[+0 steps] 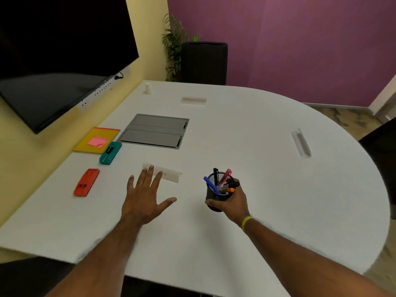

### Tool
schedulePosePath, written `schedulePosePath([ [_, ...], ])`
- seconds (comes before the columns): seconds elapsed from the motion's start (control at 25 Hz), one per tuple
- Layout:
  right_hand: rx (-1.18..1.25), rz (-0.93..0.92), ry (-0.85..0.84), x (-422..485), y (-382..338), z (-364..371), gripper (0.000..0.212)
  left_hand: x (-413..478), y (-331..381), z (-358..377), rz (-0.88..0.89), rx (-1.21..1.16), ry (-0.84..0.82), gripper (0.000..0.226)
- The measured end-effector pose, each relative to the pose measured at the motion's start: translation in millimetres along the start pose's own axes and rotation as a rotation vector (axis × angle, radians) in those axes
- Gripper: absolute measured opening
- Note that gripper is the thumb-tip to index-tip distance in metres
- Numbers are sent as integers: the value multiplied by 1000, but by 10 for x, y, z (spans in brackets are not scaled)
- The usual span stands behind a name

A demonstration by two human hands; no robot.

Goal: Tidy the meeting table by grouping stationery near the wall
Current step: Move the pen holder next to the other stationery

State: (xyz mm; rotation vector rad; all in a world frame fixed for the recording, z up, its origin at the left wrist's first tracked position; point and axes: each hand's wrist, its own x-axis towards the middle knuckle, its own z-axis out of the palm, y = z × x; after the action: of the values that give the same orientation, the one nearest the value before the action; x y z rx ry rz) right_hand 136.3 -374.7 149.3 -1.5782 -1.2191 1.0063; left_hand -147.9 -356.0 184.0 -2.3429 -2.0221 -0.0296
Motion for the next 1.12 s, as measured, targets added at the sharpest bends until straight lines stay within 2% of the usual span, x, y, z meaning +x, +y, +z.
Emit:
schedulePosePath([
  [0.2, -35, -56, -80, -680, -213, 192, 90, -806, -176, -386, -37, 40, 22, 107],
  [0.36, -44, -104, -95, -1031, -483, 557, 92, -1212, -595, -634, -69, 29, 66, 109],
  [0.64, -85, -145, -57, -1496, -1001, 1704, 86, -1688, -1986, -836, -52, 44, 120, 107],
  [0.84, -70, -131, -39, -1745, -1291, 2574, 88, -1898, -2932, -800, -24, 34, 98, 110],
  [1.12, -72, -98, -64, -1524, -1476, 3463, 87, -1640, -3687, -526, -35, -11, 42, 116],
])
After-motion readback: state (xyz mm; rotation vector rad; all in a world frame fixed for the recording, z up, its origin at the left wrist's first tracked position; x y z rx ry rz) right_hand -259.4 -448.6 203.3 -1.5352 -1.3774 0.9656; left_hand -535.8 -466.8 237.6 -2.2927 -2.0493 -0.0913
